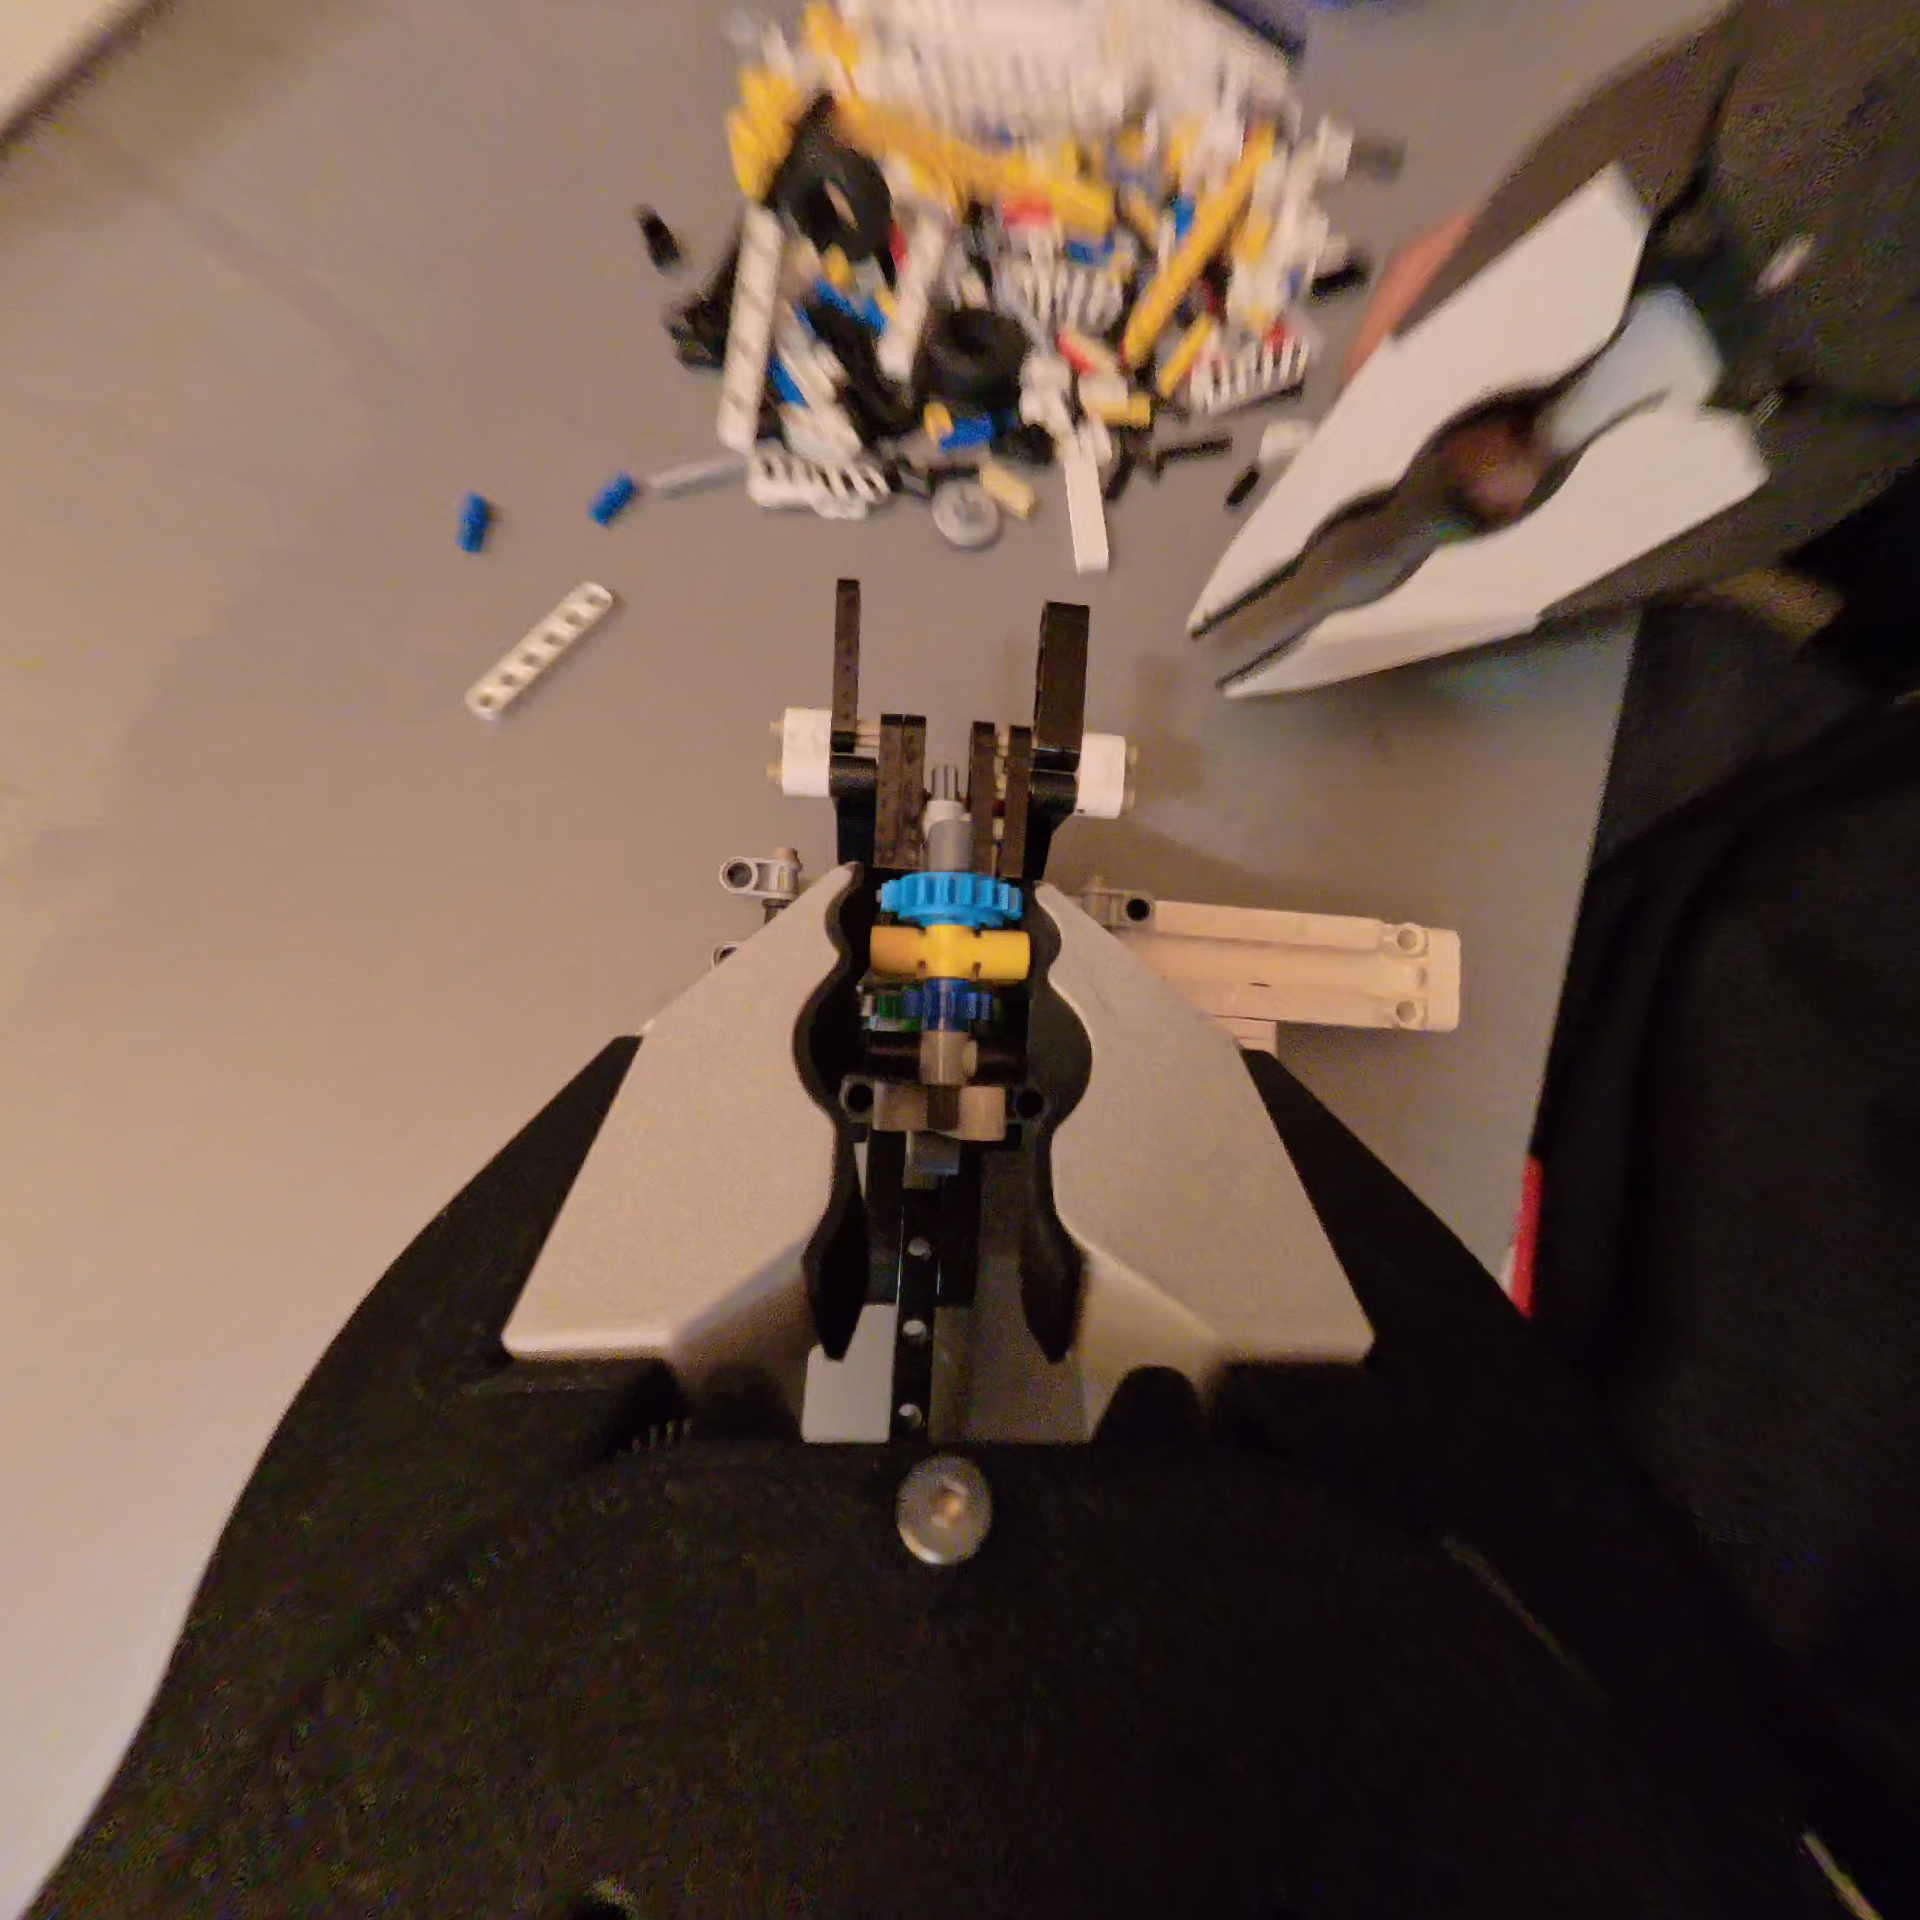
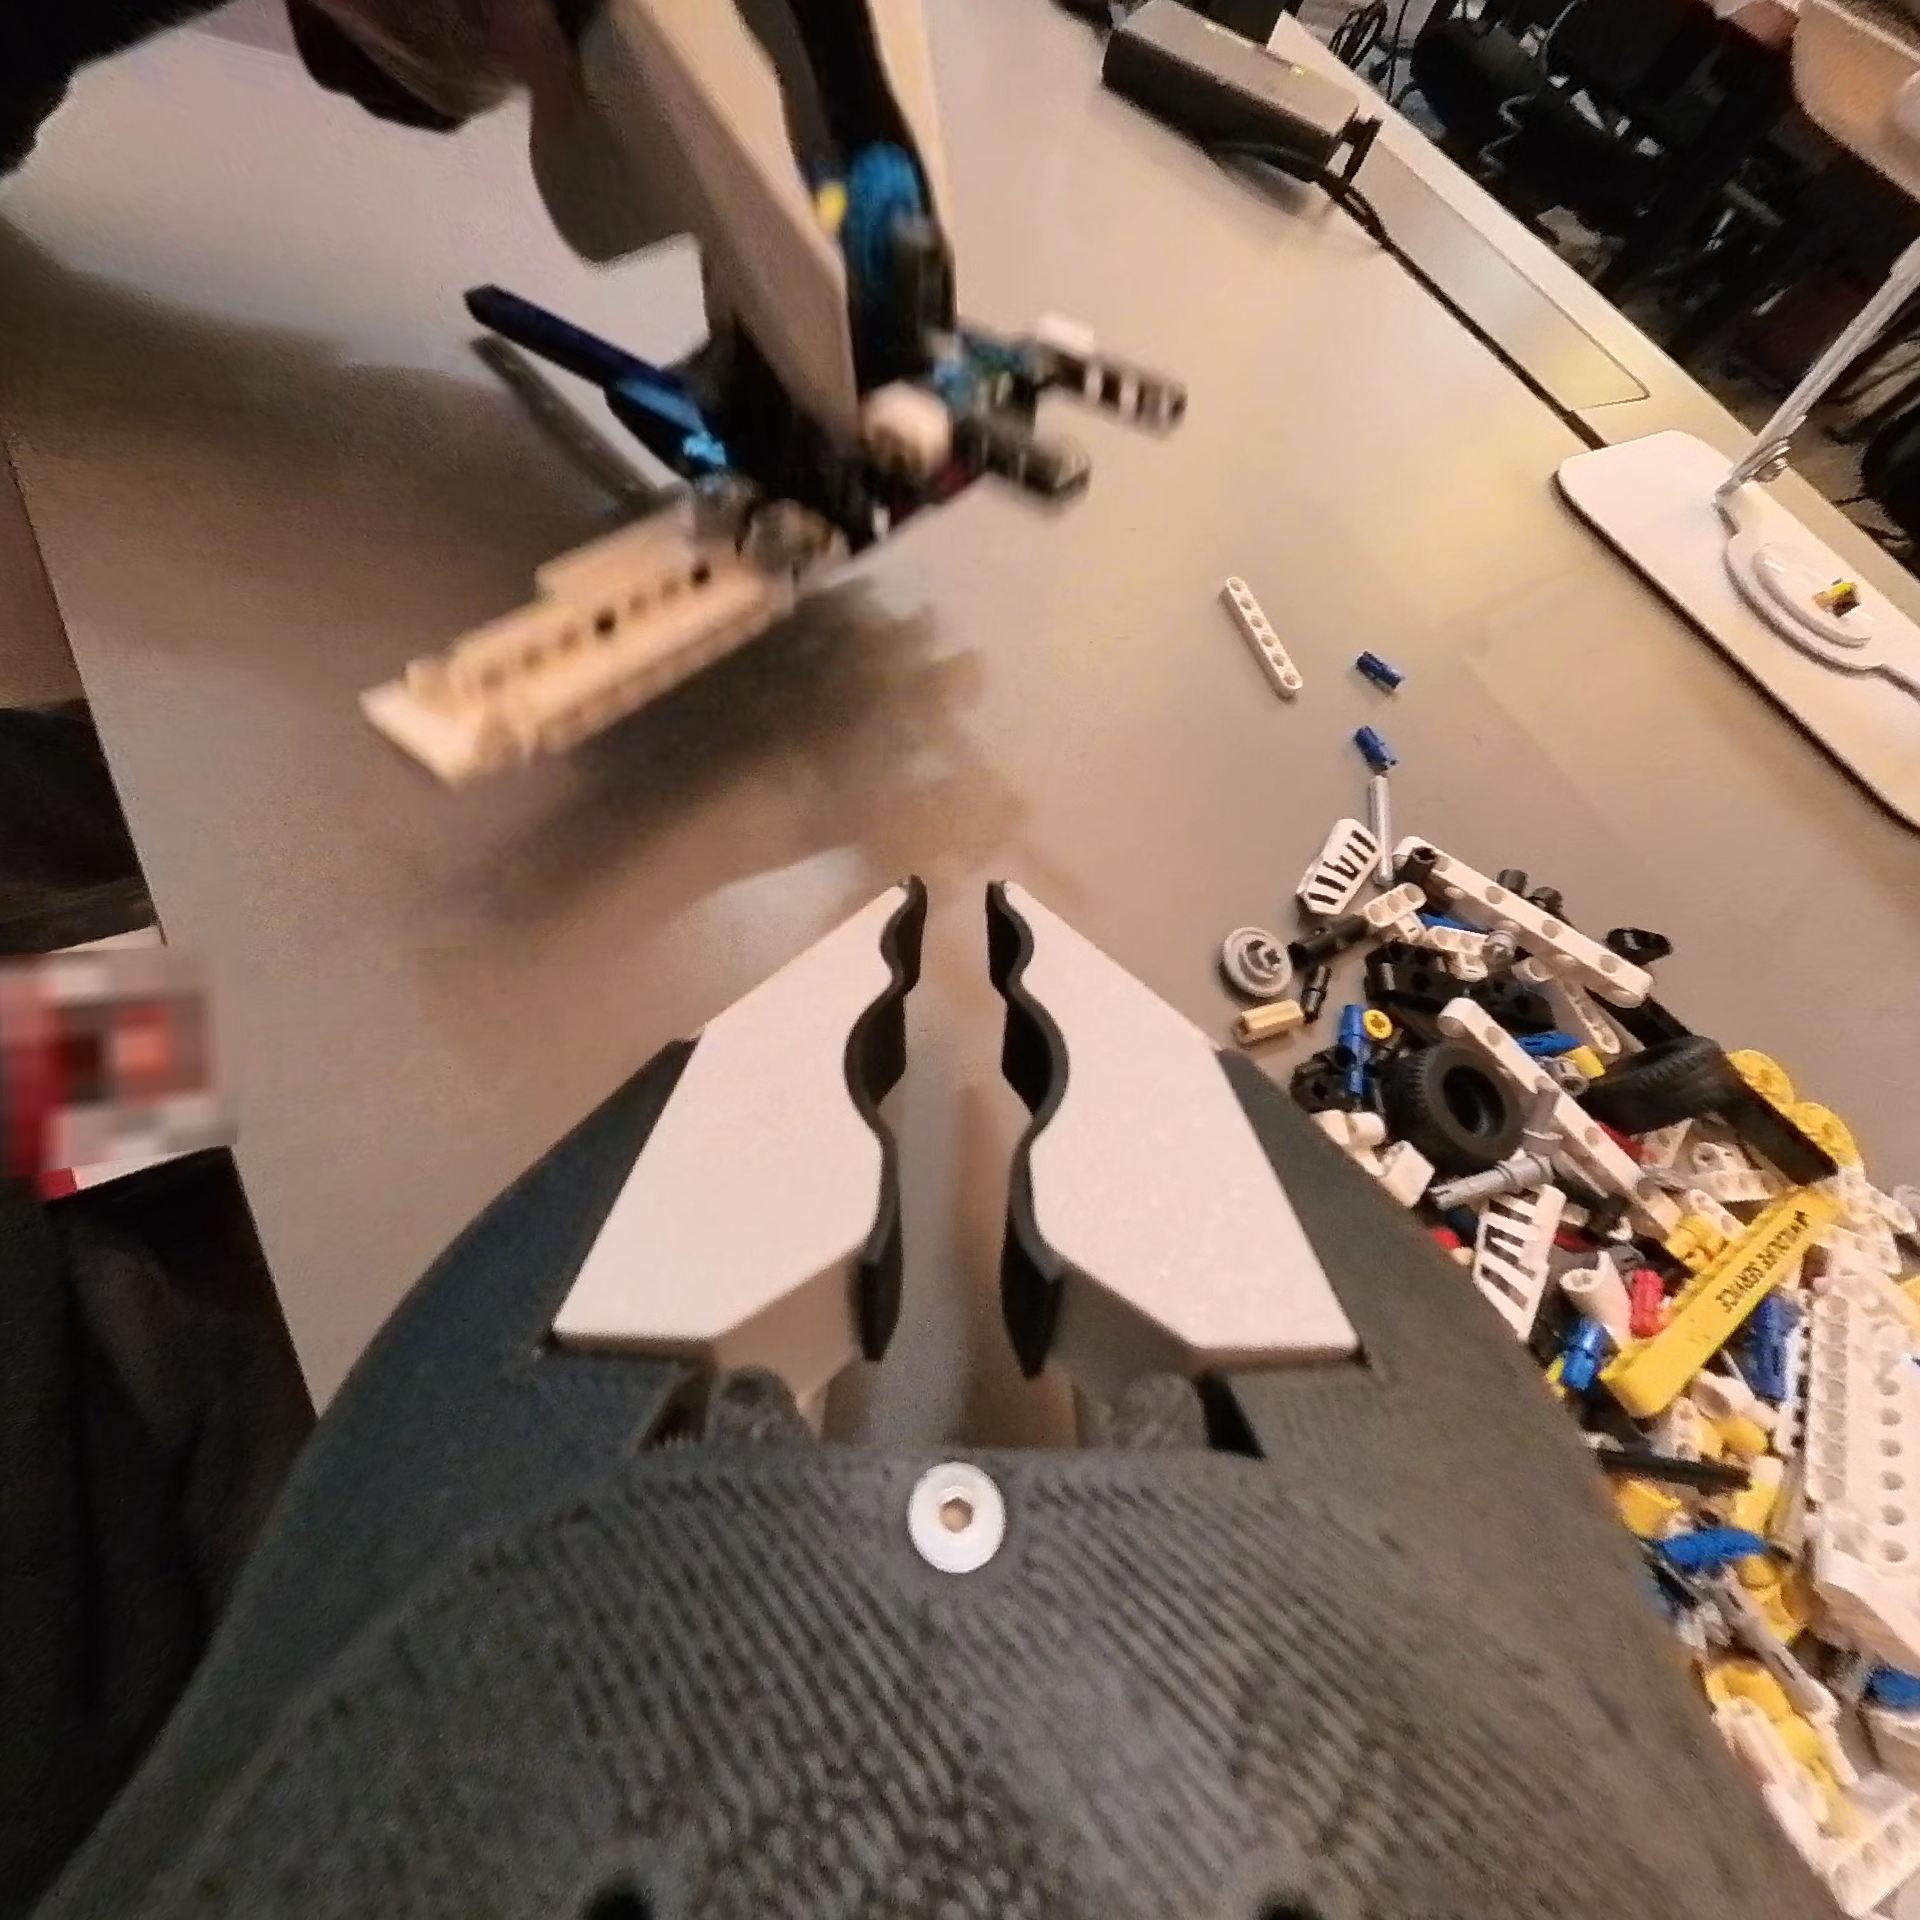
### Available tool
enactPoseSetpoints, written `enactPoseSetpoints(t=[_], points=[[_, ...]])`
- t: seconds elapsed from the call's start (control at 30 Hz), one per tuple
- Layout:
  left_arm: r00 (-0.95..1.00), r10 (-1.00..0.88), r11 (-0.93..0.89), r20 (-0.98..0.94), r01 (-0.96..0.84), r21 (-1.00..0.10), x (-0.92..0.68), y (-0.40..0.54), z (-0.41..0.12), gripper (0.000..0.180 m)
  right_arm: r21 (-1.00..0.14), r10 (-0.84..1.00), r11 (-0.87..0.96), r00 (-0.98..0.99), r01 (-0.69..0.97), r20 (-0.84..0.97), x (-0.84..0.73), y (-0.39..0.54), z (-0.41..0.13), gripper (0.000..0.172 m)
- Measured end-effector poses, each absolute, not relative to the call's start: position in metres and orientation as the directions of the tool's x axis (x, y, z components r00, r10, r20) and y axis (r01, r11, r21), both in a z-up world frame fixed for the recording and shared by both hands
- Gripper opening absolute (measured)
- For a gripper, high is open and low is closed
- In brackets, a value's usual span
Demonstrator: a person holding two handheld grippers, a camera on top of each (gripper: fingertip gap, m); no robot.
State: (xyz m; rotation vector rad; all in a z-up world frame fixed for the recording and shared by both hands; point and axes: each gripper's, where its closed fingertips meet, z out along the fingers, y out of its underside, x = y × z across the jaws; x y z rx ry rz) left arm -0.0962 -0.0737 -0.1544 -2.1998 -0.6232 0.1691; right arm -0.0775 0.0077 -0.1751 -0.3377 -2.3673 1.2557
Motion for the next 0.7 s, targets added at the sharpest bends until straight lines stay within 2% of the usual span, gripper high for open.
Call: enactPoseSetpoints(t=[0.1, 0.17, 0.23, 0.37, 0.43, 0.7], points=[[0.863, 0.458, -0.269, 0.213, 0.363, -0.892, -0.100, -0.096, -0.108, 0.024, -0.840, 0.413, 0.542, -0.875, 0.014, 0.252, -0.078, 0.008, -0.173, 0.009], [0.895, 0.360, -0.057, 0.265, 0.305, -0.951, -0.093, -0.108, -0.071, 0.024, -0.843, 0.412, 0.537, -0.878, 0.020, 0.242, -0.078, 0.008, -0.172, 0.009], [0.938, 0.207, 0.135, 0.278, 0.254, -0.958, -0.076, -0.120, -0.037, 0.024, -0.846, 0.412, 0.533, -0.879, 0.021, 0.238, -0.078, 0.009, -0.172, 0.009], [0.969, -0.060, 0.402, 0.240, 0.244, -0.882, -0.047, -0.143, 0.006, 0.024, -0.854, 0.419, 0.520, -0.876, 0.017, 0.238, -0.078, 0.009, -0.169, 0.009], [0.969, -0.095, 0.434, 0.228, 0.246, -0.866, -0.043, -0.145, 0.011, 0.024, -0.859, 0.421, 0.512, -0.876, 0.015, 0.235, -0.078, 0.010, -0.168, 0.009], [0.964, -0.116, 0.378, 0.239, 0.266, -0.887, -0.042, -0.128, 0.002, 0.024, -0.869, 0.424, 0.495, -0.879, 0.020, 0.221, -0.077, 0.010, -0.165, 0.008]])
